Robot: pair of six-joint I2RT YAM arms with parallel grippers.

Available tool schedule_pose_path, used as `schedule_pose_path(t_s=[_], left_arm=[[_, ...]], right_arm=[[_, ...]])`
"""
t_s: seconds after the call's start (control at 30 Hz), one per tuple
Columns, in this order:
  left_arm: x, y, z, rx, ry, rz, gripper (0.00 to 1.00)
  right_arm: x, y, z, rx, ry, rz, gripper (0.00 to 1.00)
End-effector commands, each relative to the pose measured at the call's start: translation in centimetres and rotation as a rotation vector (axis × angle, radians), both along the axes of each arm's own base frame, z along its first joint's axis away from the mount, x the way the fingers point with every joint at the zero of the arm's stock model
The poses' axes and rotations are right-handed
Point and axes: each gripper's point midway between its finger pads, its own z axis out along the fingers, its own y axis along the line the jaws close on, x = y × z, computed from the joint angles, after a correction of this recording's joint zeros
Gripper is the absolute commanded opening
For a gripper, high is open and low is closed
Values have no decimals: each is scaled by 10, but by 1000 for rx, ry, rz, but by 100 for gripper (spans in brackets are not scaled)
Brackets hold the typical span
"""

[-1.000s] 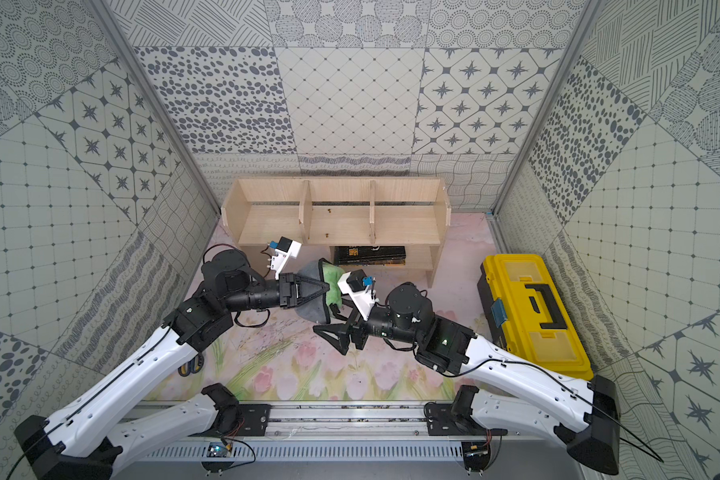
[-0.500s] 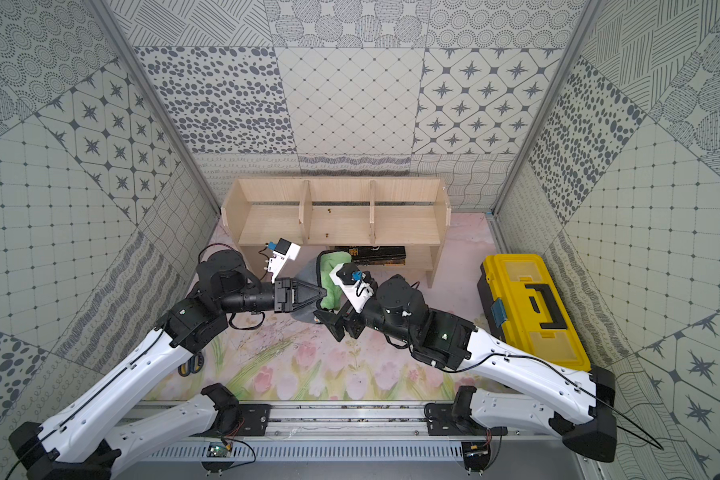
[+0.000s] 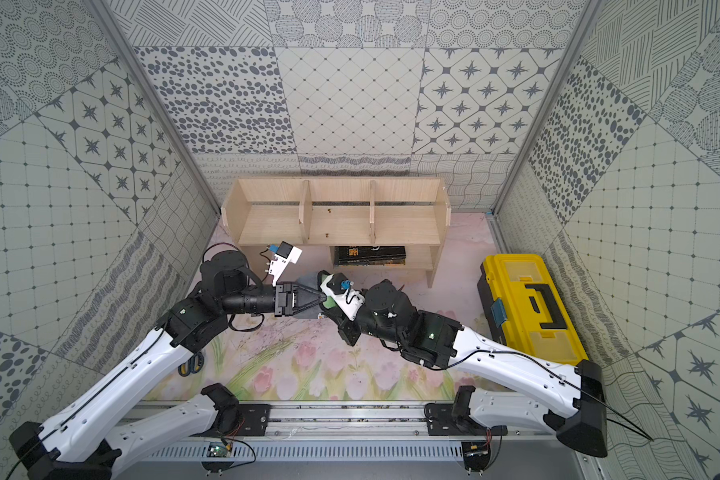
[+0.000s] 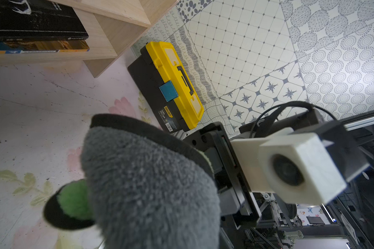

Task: Wipe the bookshelf clean with a cloth
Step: Adjust the cleaning item.

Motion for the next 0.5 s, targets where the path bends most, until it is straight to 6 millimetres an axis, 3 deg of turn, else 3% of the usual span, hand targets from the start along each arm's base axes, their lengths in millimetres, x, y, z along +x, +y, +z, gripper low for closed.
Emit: schedule_pose_path(t_s=[0.0,0.13,0.27,0.47], left_arm=[[-9,2,6,-8,-55,-37,51],[17,26,21,70,-187,197,74],[36,53,34,151,-267,387,89],[35,45,35,132,-276,340,100]], right_arm=[[1,2,38,159,-49,-8,0],[-4,-8,36,203,-19,-18,0],[-13,-13,38,236,8,7,0],[-24,-20,55,295,26,47,0]])
